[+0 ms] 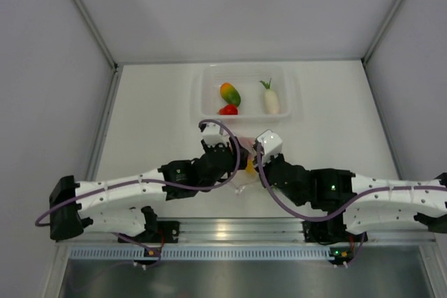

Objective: Open the zip-top bag and remove the fake food
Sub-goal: Pick up the fake fruit from the zipper food storage bag.

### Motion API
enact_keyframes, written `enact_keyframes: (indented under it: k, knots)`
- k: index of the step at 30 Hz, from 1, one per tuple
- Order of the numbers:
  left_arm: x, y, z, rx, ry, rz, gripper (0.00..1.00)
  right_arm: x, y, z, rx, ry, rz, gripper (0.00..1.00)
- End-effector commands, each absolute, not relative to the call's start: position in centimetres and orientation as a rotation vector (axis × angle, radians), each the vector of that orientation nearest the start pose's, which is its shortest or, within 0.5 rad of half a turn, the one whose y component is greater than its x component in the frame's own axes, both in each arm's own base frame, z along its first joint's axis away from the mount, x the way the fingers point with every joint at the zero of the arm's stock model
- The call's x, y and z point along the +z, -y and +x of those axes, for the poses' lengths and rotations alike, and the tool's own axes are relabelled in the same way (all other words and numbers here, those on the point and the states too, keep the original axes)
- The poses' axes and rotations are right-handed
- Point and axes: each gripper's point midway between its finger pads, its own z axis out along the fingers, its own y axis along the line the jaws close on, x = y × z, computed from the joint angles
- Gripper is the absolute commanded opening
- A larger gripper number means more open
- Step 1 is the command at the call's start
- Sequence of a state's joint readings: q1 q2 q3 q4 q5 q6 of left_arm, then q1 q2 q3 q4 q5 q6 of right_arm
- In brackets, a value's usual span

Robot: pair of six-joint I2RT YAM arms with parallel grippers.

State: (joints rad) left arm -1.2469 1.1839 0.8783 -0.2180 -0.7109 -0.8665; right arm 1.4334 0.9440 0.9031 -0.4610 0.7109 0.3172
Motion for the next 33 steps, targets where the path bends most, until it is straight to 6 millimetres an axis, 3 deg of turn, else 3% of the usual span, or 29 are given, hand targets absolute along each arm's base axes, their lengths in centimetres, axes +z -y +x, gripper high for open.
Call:
enact_keyframes:
  k: [1, 3, 7, 11, 16, 23, 27, 33]
  knots:
    - [21.7, 29.1, 20.3, -0.747, -2.004, -0.197, 0.00, 23.9, -25.4, 15.4, 0.293, -1.843, -0.570, 0.00]
    - [21.1, 28.3, 20.7, -0.769, -2.024, -0.229, 0.00, 23.5, -25.1, 15.7, 0.249, -1.852, -0.561, 0.00]
    - [22.4, 26.8, 20.5, -0.841, -1.986, -0.294, 0.00, 22.7, -25.3, 15.8, 0.207, -1.864, -0.569, 0.00]
    - [23.6, 26.8, 20.0, -0.892, -1.973, -0.273, 0.00, 22.6, -26.4, 15.7, 0.241, -1.857, -0.590, 0.00]
    - [23.6, 29.0, 17.8, -0.989, -2.049, -0.076, 0.00, 23.0, -26.0, 16.4, 0.162, -1.837, -0.579, 0.00]
    - [22.7, 29.4, 14.8, -1.069, -2.096, 0.146, 0.00, 22.9, -23.4, 18.4, 0.048, -1.871, -0.494, 0.00]
    - [24.0, 29.3, 13.4, -1.123, -2.048, 0.276, 0.00, 22.7, -22.7, 18.9, 0.064, -1.885, -0.471, 0.00]
    - [28.1, 27.4, 13.2, -1.177, -1.881, 0.268, 0.00, 22.0, -23.1, 18.9, 0.194, -1.909, -0.454, 0.00]
